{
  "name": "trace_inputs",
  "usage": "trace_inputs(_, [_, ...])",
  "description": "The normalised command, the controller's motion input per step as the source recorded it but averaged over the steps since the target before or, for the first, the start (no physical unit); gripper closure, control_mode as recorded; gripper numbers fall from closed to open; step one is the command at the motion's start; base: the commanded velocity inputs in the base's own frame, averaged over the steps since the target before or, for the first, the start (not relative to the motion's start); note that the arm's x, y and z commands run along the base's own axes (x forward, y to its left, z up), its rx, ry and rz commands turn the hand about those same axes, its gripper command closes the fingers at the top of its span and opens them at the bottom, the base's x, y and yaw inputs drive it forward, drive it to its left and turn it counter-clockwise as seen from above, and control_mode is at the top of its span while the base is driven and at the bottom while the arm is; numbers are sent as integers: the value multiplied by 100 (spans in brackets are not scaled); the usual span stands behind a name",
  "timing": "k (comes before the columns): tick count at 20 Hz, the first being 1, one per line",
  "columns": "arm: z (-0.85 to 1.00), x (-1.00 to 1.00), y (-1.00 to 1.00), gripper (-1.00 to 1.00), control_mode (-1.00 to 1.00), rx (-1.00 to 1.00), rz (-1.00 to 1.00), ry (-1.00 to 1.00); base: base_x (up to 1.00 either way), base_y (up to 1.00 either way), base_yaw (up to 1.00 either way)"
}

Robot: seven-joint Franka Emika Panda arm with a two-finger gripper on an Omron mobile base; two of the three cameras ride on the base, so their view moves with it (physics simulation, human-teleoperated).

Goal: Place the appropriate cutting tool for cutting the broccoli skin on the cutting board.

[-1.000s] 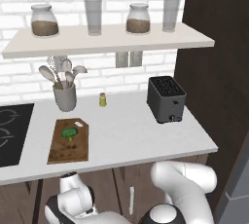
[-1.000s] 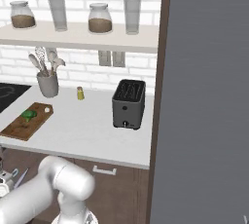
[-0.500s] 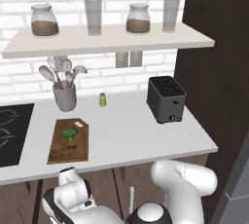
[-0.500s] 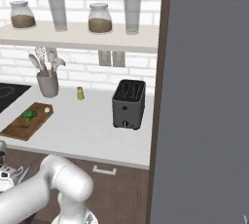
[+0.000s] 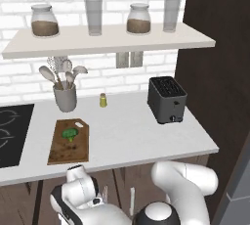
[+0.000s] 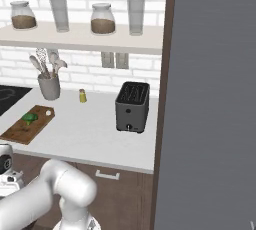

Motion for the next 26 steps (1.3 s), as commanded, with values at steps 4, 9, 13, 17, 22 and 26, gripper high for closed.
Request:
trace_inputs(4, [23, 0, -33, -100, -100, 0, 0, -2, 0, 0, 0])
trace_inputs(9, [34, -2, -18, -100, -100, 0, 0, -2, 0, 0, 0])
trace_inputs(13, [22, -20, -20, -100, -100, 0, 0, -1, 0, 0, 0])
trace_inputs(17, [0, -36, -36, -100, -100, 1, -2, -3, 0, 0, 0])
trace_inputs(22, [0, -28, -31, -100, -100, 1, -3, -5, 0, 0, 0])
trace_inputs(26, [-2, -13, -26, -100, -100, 1, -4, -7, 0, 0, 0])
